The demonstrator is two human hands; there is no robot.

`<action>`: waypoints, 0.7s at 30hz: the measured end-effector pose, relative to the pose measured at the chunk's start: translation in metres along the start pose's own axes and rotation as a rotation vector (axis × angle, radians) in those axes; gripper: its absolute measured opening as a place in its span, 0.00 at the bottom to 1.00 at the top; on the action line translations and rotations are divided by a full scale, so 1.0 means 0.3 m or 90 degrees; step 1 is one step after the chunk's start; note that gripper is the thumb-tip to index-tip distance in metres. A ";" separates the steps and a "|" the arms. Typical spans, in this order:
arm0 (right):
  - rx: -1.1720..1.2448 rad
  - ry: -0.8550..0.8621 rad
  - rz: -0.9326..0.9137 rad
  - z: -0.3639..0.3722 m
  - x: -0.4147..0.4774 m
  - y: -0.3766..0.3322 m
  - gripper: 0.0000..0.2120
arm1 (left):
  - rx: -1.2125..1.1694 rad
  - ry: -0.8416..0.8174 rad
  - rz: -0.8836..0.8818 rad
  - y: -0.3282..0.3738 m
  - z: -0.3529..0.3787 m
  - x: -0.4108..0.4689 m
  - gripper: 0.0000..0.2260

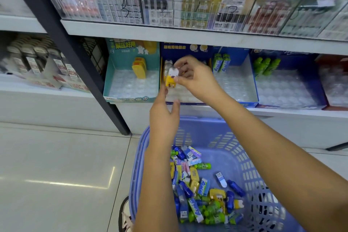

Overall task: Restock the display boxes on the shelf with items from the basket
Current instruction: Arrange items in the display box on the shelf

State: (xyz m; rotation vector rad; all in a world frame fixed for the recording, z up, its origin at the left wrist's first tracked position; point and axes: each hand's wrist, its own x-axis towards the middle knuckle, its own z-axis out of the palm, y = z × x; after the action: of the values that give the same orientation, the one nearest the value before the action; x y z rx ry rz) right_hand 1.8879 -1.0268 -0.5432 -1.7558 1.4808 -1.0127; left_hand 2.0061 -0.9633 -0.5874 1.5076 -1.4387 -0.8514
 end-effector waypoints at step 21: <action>-0.367 -0.099 -0.095 0.074 0.072 0.035 0.18 | 0.255 -0.172 0.059 -0.022 -0.013 0.007 0.22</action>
State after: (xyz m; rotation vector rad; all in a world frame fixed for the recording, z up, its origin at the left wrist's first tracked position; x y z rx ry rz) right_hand 1.9034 -1.0504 -0.5600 -2.3132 1.6655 -0.5209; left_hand 2.0127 -0.9651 -0.5917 1.6439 -1.9540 -0.7621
